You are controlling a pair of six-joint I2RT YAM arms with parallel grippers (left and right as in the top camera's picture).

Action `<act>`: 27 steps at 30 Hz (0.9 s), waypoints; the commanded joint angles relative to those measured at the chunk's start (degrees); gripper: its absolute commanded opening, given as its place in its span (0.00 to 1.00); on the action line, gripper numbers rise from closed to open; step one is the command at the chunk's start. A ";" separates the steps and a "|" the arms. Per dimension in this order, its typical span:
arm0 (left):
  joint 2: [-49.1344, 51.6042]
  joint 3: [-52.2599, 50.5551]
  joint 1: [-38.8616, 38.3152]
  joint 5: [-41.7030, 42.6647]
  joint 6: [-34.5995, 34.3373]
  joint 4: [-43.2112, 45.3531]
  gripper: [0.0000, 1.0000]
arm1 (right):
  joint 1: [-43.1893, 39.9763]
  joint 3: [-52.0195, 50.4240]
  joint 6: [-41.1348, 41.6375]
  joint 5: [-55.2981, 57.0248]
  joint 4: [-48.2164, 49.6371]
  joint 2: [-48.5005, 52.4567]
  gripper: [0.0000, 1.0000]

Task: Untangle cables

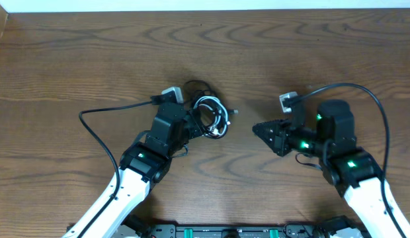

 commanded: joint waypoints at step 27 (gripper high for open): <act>0.15 0.76 0.07 8.41 0.68 2.10 0.08 | 9.53 0.39 22.62 3.72 12.79 20.20 0.17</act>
